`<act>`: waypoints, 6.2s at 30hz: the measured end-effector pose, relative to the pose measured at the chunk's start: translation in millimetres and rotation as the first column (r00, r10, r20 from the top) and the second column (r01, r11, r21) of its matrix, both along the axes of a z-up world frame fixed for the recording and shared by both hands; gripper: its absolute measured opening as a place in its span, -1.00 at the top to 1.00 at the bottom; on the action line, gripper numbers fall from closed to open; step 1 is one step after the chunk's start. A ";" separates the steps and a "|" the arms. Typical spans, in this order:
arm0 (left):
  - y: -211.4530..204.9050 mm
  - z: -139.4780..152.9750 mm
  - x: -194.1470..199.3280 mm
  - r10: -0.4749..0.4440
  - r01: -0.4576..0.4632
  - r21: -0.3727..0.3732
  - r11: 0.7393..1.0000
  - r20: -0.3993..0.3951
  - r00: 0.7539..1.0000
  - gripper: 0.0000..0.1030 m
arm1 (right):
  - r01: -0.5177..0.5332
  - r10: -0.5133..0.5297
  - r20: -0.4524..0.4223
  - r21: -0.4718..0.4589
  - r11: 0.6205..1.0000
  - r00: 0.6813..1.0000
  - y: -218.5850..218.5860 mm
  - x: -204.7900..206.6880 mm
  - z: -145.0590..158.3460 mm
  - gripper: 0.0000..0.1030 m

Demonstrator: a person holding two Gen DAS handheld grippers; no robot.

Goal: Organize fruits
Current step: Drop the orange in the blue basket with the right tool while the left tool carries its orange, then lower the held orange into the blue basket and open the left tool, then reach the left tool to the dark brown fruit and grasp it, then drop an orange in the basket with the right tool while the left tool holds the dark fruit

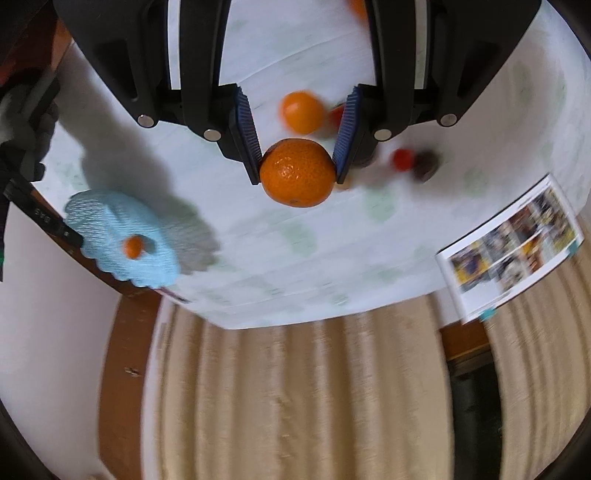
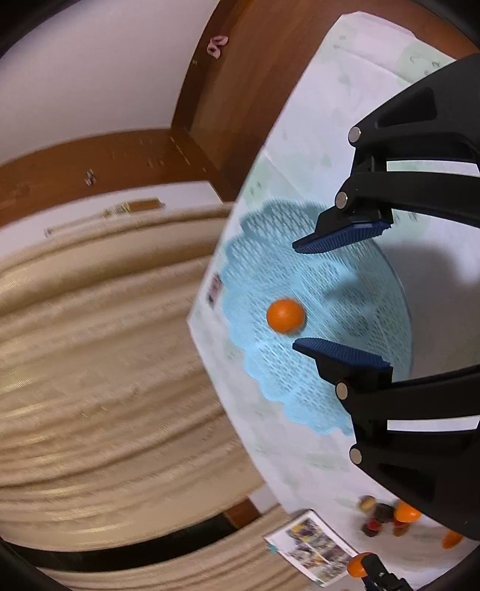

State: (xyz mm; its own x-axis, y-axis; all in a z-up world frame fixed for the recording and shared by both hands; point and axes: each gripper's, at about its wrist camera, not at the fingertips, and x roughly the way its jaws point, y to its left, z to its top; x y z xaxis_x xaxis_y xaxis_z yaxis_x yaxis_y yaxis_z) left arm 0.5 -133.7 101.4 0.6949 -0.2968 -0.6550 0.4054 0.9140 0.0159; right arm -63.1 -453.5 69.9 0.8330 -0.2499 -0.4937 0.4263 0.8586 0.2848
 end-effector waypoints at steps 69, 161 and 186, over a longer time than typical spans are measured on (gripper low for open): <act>-19.1 19.2 21.4 0.006 -0.001 -0.039 0.999 0.127 0.992 -0.84 | 0.003 -0.004 -0.021 -0.066 0.998 1.000 68.2 -5.4 19.7 -0.54; 142.8 45.3 49.8 0.228 -0.237 -0.280 0.930 -0.065 0.972 0.19 | -0.538 0.539 -0.236 0.075 0.840 0.809 242.0 67.5 -16.1 0.26; 110.1 42.1 33.7 0.171 -0.174 -0.234 0.956 -0.035 0.985 0.19 | -0.044 0.048 -0.181 0.025 0.999 0.982 50.8 33.7 5.3 0.21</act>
